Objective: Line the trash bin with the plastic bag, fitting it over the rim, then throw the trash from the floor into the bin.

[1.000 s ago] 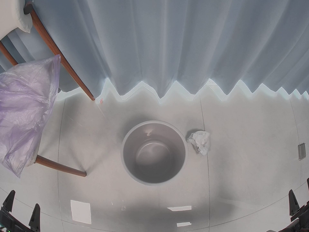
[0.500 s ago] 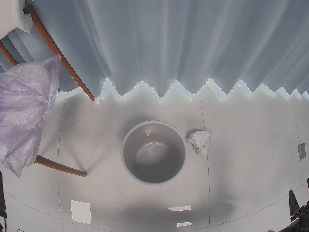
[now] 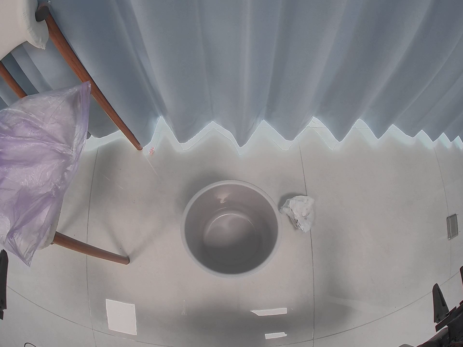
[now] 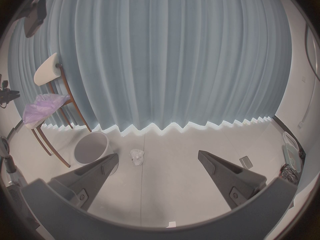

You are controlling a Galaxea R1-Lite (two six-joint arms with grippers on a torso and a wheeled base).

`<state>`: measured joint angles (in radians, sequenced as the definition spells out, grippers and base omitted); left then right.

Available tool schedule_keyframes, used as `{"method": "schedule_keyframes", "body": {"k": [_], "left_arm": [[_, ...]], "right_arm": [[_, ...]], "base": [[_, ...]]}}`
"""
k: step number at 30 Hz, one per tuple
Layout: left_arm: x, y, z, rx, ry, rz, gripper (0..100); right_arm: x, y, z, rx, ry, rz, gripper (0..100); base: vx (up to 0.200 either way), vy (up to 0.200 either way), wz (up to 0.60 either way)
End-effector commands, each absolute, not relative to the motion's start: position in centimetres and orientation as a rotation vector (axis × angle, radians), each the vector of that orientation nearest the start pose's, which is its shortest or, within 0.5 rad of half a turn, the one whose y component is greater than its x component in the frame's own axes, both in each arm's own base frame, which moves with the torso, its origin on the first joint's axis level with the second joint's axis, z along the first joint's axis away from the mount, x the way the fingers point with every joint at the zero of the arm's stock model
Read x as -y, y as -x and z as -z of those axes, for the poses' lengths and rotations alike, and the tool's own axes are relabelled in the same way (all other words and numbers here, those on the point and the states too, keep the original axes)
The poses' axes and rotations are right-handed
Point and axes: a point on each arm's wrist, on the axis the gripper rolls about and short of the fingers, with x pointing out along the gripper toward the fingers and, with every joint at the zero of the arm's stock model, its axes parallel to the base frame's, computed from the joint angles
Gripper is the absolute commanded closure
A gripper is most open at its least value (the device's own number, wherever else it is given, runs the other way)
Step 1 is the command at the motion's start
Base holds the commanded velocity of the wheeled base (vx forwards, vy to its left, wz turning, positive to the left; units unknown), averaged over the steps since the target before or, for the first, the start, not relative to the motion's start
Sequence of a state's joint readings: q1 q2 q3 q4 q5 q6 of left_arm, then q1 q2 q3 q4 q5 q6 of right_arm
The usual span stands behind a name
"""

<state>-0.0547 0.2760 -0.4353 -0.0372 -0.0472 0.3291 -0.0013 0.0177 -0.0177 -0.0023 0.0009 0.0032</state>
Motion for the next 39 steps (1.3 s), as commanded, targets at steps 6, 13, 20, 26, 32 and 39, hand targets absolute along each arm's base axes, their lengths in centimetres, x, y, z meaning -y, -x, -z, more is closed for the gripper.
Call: {"method": "schedule_keyframes", "body": {"k": [6, 13, 20, 26, 32, 39], "left_arm": [[0.1, 1.0, -20.8, 0.123, -0.439, 0.077, 0], [0.1, 0.0, -21.0, 0.081, -0.666, 0.053, 0], [-0.1, -0.8, -21.3, 0.032, -0.839, -0.025, 0], [-0.4, -1.3, -20.7, -0.109, -0.925, -0.179, 0], [-0.6, -2.1, -19.9, -0.221, -1.019, -0.185, 0], [-0.8, -5.4, -20.5, -0.340, -1.061, -0.147, 0]], "right_arm": [[0.0, 2.3, -7.6, 0.003, -0.003, 0.000, 0], [0.0, 2.3, -7.6, 0.003, -0.003, 0.000, 0], [0.0, 2.3, -7.6, 0.003, -0.003, 0.002, 0], [0.0, 2.3, -7.6, 0.003, -0.003, 0.000, 0], [0.0, 2.3, -7.6, 0.003, -0.003, 0.000, 0], [0.0, 2.3, -7.6, 0.003, -0.003, 0.000, 0]], "base": [[0.000, 0.000, 0.00], [0.000, 0.000, 0.00], [0.000, 0.000, 0.00], [0.000, 0.000, 0.00], [0.000, 0.000, 0.00], [0.000, 0.000, 0.00]]}}
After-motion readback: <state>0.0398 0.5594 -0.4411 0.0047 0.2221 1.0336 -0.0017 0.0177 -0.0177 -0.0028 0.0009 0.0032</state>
